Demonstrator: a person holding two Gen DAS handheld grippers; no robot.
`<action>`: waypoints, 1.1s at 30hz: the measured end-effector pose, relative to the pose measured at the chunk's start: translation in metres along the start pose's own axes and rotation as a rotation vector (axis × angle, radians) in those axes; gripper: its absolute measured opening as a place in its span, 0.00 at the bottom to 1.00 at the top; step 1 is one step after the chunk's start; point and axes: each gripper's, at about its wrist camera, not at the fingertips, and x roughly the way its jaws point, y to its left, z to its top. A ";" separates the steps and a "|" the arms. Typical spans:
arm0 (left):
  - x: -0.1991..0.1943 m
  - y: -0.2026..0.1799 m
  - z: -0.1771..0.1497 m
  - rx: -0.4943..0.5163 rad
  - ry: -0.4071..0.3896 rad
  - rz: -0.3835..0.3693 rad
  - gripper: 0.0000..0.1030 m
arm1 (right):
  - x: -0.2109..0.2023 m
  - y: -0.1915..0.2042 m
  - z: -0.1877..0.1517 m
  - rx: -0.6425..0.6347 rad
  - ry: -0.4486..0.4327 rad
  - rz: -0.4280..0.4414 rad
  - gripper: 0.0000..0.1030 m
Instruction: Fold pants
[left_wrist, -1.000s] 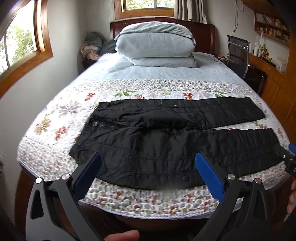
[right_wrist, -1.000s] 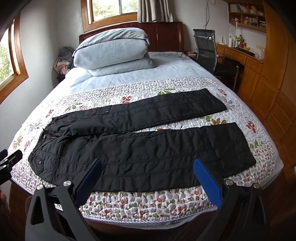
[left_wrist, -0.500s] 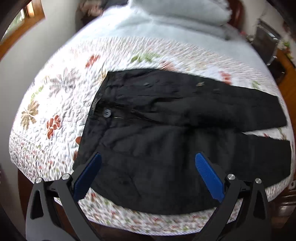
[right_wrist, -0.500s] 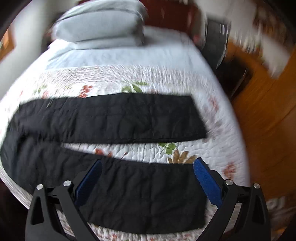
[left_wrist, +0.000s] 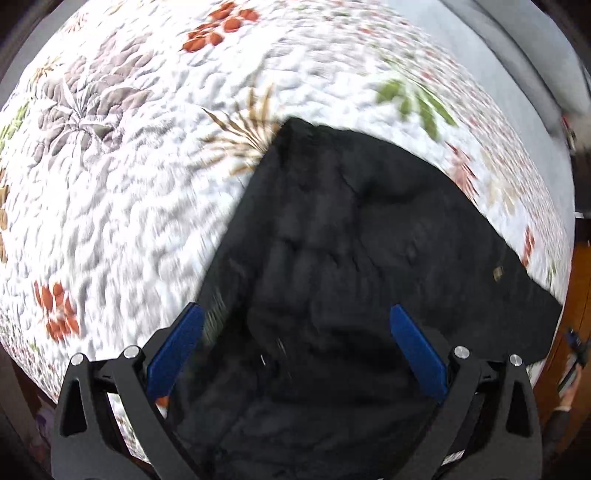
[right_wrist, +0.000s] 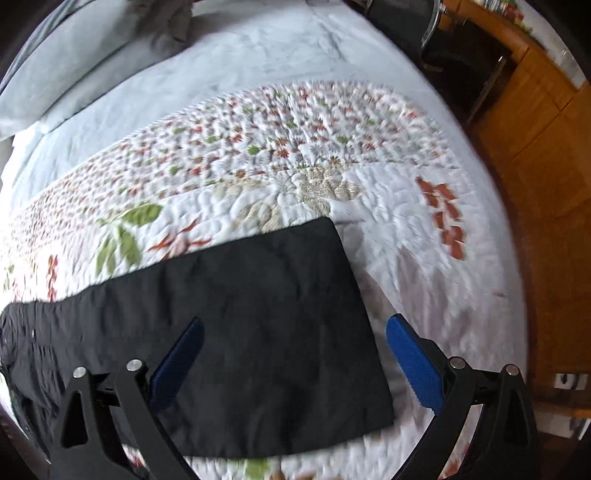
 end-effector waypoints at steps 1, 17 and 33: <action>0.003 0.003 0.008 -0.009 0.007 0.013 0.98 | 0.011 -0.004 0.007 0.005 0.011 -0.006 0.97; 0.062 -0.019 0.069 -0.005 0.096 0.038 0.98 | 0.080 0.008 0.022 -0.103 0.008 -0.036 0.97; 0.066 -0.089 0.077 0.122 0.034 0.046 0.56 | 0.044 0.038 0.005 -0.140 -0.144 -0.032 0.11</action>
